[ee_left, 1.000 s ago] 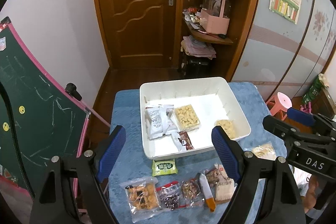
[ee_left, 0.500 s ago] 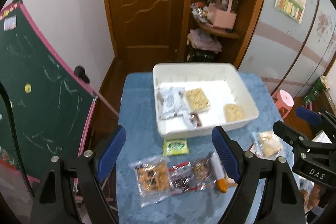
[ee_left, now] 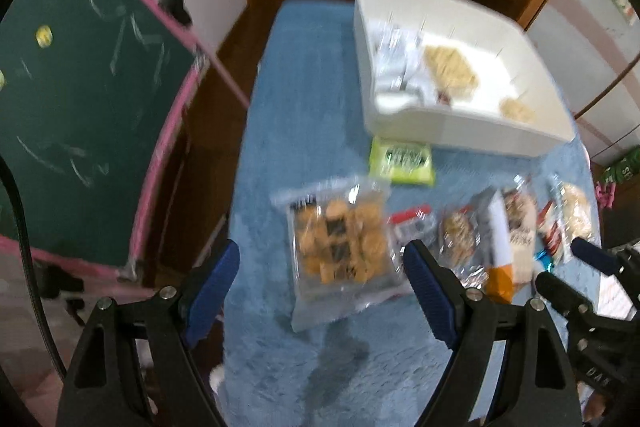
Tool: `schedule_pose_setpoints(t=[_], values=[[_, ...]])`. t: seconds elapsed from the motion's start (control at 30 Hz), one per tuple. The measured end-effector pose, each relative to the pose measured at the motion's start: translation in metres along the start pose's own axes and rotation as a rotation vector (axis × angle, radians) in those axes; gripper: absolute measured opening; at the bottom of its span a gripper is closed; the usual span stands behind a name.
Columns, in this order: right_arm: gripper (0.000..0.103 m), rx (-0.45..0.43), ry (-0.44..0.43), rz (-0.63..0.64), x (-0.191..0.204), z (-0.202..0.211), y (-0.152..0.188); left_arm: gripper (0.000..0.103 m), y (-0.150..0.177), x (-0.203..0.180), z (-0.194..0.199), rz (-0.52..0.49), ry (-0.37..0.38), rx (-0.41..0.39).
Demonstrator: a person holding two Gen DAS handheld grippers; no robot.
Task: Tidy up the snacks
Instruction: 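Grasp the white-orange oat bar with the right tool while the left grasps the round-biscuit bag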
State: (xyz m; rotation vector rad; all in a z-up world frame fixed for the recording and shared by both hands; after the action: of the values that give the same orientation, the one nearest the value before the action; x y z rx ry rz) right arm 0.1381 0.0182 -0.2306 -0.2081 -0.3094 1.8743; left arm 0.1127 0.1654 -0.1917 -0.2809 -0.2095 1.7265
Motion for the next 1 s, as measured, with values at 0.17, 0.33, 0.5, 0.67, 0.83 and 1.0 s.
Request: schedule_pose_setpoints(t=[0.17,0.33,0.5,0.67,0.83,1.0], values=[[0.044,0.108,-0.053,-0.053,-0.009,-0.039,0.014,0.083,0.009,-0.003,-0.038,0.025,0.025,0.103],[0.044,0.157,-0.06,-0.09,-0.02,-0.061,0.019,0.083,0.013,-0.017,-0.055,-0.015,0.024,0.137],[0.044,0.178,-0.086,-0.092,-0.022,-0.076,0.018,0.083,0.006,-0.027,-0.065,-0.038,0.009,0.156],[0.033,0.202,-0.097,-0.102,-0.025,-0.09,0.016,0.083,-0.001,-0.031,-0.078,-0.049,-0.01,0.181],[0.026,0.225,-0.118,-0.124,-0.03,-0.098,0.015,0.083,-0.005,-0.032,-0.09,-0.058,-0.045,0.192],[0.022,0.246,-0.13,-0.145,-0.038,-0.106,0.016,0.086,-0.008,-0.029,-0.095,-0.067,-0.072,0.183]])
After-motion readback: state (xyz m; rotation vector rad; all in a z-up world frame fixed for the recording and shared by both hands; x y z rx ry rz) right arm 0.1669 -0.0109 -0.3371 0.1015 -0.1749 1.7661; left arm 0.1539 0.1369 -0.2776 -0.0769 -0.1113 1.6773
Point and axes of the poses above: each gripper's, at about its wrist camera, not at the fingertips, and z roughly against the way its jaws point, x to its left, y to its underside, the point moved 1 cm from there along -z, roughly the way its jaws point
